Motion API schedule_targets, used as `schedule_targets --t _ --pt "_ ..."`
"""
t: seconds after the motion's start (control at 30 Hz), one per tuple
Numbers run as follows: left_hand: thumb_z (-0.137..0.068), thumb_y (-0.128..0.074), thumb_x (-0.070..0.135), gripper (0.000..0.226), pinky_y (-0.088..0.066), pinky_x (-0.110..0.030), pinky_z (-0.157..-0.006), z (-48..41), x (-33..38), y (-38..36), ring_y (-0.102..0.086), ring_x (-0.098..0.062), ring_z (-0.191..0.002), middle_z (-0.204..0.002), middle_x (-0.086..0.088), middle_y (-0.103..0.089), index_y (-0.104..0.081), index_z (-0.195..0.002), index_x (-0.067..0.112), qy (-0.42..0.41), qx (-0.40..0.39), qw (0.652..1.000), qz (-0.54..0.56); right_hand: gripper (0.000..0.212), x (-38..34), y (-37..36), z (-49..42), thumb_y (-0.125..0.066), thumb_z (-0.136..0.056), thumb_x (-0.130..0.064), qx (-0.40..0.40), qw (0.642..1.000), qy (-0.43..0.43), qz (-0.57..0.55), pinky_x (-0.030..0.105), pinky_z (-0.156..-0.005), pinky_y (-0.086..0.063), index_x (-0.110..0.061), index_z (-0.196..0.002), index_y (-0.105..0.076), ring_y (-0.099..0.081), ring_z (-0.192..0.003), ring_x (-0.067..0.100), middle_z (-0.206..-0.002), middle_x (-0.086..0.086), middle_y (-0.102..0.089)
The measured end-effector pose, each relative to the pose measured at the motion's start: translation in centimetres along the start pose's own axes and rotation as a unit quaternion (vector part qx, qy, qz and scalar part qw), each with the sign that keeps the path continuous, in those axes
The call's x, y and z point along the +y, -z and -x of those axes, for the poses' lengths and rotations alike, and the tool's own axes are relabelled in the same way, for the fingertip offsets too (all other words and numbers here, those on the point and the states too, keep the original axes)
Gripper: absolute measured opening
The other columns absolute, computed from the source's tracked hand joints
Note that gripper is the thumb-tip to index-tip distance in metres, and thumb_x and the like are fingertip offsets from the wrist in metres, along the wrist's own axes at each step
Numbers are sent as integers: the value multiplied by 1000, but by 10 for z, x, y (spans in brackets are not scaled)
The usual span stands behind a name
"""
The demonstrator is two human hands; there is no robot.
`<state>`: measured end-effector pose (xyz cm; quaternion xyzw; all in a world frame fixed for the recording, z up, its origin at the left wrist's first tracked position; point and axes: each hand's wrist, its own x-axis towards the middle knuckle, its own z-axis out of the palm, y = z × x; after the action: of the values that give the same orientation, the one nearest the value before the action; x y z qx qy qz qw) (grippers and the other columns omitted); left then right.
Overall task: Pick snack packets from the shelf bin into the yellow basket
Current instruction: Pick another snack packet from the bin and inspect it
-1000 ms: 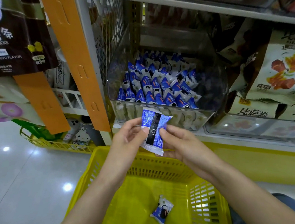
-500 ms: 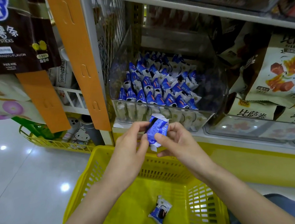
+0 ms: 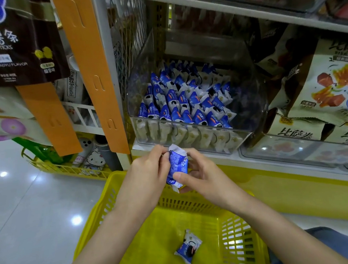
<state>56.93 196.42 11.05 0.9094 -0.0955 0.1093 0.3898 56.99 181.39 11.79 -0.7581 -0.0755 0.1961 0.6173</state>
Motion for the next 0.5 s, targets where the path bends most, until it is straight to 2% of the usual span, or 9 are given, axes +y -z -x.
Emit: schedule_targets --t 0.07,0.17,0.3,0.37,0.43,0.5 --pt "-93 -43 33 21 -48 -43 -57 -1 -2 1 -59 -17 -65 -74 0 -64 -58 -96 19 3 -13 1000 -2 40 1 0 0 -60 -88 -12 -3 1000 0 9 32 -73 -56 -16 -125 -47 -62 -97 33 -113 9 -63" --pt "-94 -43 28 20 -47 -37 -58 -1 -5 0 -57 -13 -64 -74 1 -63 -60 -99 18 5 -12 1000 3 39 2 -1 -1 -58 -89 -13 9 1000 -1 7 27 -71 -55 -18 -126 -47 -63 -97 28 -115 6 -62" --pt "-94 -48 16 32 -46 -14 -80 2 1 -7 -58 0 -92 -107 12 -62 -54 -125 22 29 -48 994 90 26 0 3 -4 -54 -91 -16 62 996 5 -65 20 -65 -54 -21 -115 -47 -65 -81 2 -111 -2 -61" --pt "-93 -47 11 40 -41 -4 -79 3 3 -8 -55 7 -95 -110 17 -58 -48 -130 28 39 -71 989 121 29 1 5 -5 -54 -91 -18 73 994 5 -81 16 -62 -52 -16 -118 -46 -66 -78 -1 -110 -2 -60" --pt "-92 -46 8 45 -38 0 -77 3 3 -7 -52 13 -97 -110 23 -57 -45 -128 34 50 -89 981 162 28 4 5 -6 -55 -90 -18 77 993 8 -87 19 -62 -54 -16 -116 -46 -66 -77 1 -108 -2 -60" --pt "-92 -48 10 41 -38 0 -78 3 6 -6 -51 15 -101 -112 25 -56 -45 -120 39 61 -99 970 216 26 6 4 -8 -60 -87 -19 89 993 10 -80 23 -63 -56 -23 -110 -48 -66 -76 2 -106 -4 -59"
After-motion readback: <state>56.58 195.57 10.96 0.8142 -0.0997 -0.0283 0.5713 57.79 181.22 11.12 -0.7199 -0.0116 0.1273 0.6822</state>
